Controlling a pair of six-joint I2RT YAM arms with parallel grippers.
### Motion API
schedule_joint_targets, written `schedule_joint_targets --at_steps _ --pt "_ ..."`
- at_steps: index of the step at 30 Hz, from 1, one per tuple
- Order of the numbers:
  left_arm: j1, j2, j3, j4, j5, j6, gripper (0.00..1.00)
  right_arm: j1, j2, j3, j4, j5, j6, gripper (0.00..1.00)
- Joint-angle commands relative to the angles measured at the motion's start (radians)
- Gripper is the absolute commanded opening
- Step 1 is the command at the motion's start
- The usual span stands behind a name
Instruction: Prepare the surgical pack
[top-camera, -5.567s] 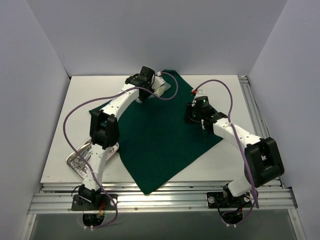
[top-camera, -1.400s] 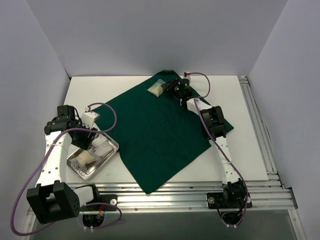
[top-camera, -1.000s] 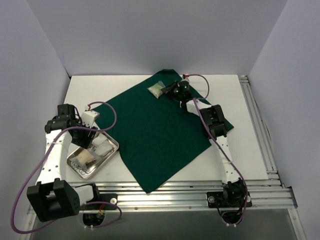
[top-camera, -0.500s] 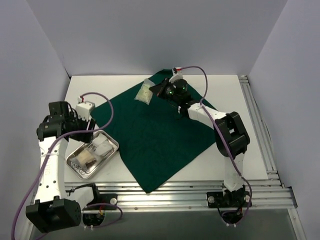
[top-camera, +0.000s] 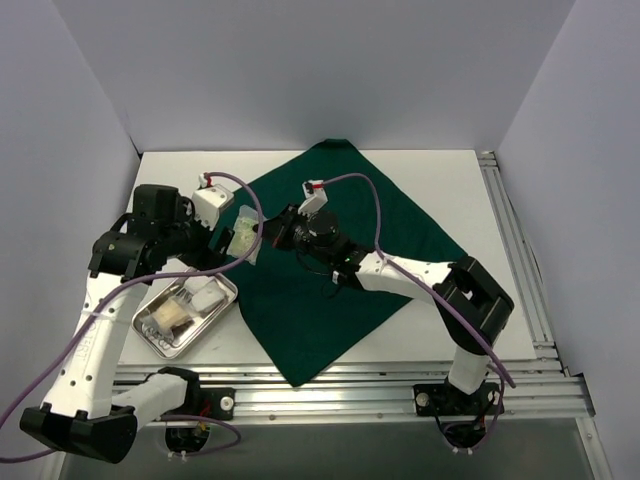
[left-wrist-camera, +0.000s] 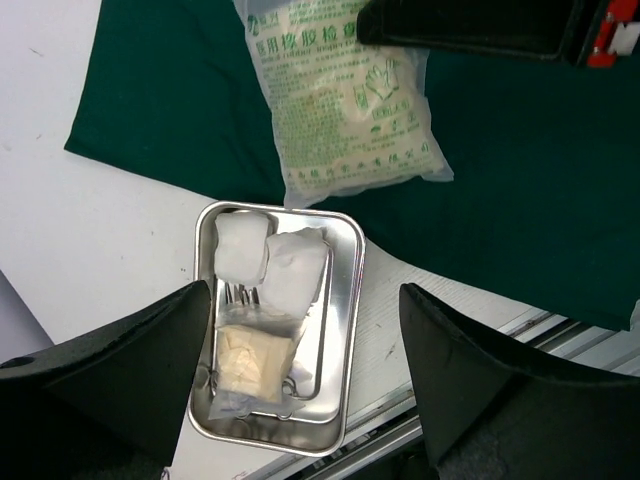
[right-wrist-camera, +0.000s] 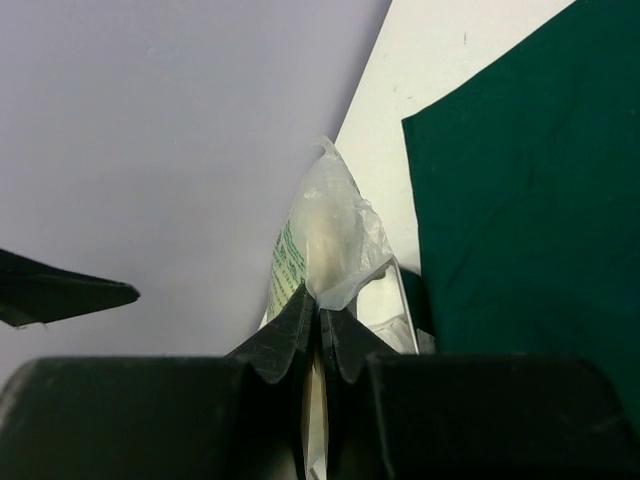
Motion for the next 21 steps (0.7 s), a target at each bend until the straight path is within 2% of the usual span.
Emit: schedule_joint_targets --at_steps 1,14,21 --pt "-0.023 0.017 0.021 0.06 -0.037 -0.042 0.85 0.033 -0.069 -0.006 0.087 0.072 0.022 0.0" --pt "-0.061 0.091 -0.033 0.151 0.025 -0.044 0.81 0.082 -0.07 0.003 0.094 0.083 0.033 0.0" --pt "-0.075 0.126 -0.053 0.177 0.015 -0.036 0.7 0.085 -0.076 0.005 0.101 0.083 0.033 0.0"
